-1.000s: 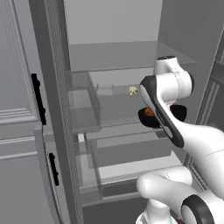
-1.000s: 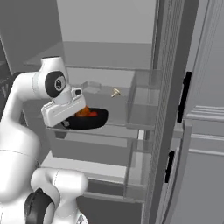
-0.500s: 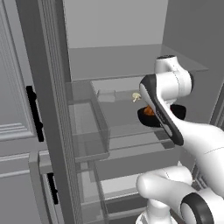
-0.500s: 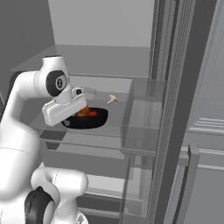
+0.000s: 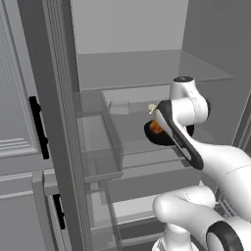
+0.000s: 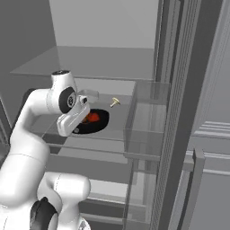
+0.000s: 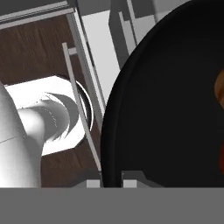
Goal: Pick the chicken drumstick and bell pepper from their plates and place them in the bowl. Then put the bowl in the fridge.
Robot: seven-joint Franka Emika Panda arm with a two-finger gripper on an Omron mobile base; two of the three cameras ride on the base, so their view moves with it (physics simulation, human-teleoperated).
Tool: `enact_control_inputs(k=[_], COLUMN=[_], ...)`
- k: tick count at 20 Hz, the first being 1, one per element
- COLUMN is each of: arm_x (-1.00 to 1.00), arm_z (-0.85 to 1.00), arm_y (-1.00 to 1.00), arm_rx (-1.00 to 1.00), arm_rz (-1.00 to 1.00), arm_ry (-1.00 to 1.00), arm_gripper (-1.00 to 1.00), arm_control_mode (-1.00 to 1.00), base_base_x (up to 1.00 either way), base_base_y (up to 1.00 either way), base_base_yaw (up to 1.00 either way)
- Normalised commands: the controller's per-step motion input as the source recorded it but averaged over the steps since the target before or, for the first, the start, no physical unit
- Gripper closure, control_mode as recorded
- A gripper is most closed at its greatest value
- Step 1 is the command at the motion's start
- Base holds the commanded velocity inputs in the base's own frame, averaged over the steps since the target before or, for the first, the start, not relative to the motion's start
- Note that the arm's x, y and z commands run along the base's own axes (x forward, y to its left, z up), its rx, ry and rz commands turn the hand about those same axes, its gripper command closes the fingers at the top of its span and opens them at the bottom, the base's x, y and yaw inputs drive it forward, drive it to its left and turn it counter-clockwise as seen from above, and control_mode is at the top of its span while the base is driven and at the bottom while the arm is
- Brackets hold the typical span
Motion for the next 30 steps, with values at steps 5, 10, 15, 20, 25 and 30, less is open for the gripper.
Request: enact_control_inputs(k=[5,10,15,20,25,30], arm_x=[0.8,0.25,0.39,0.62,0.56,0.45], arm_z=[-0.29,-0.53,-0.44,-0.19,-0.07,-0.1], arm_y=[0.0,-0.01,-0.17,-0.1,-0.02,0.0], arm_rx=[0.0,0.01,0.05,0.05,0.02,0.0], arm_rz=[0.01,0.01,0.04,0.06,0.01,0.0], arm_ry=[0.0,0.0,-0.06,-0.16,-0.08,0.0], arm_gripper=[1.0,1.0,1.0,1.0,1.0,1.0], arm_control_mode=[-1.0,-1.0,-1.0,-1.0,-1.0,-1.0], base_base_x=[0.0,0.0,0.0,0.0,0.0,0.0], base_base_y=[0.0,0.0,0.0,0.0,0.0,0.0], base_base_yaw=[0.0,0.0,0.0,0.0,0.0,0.0])
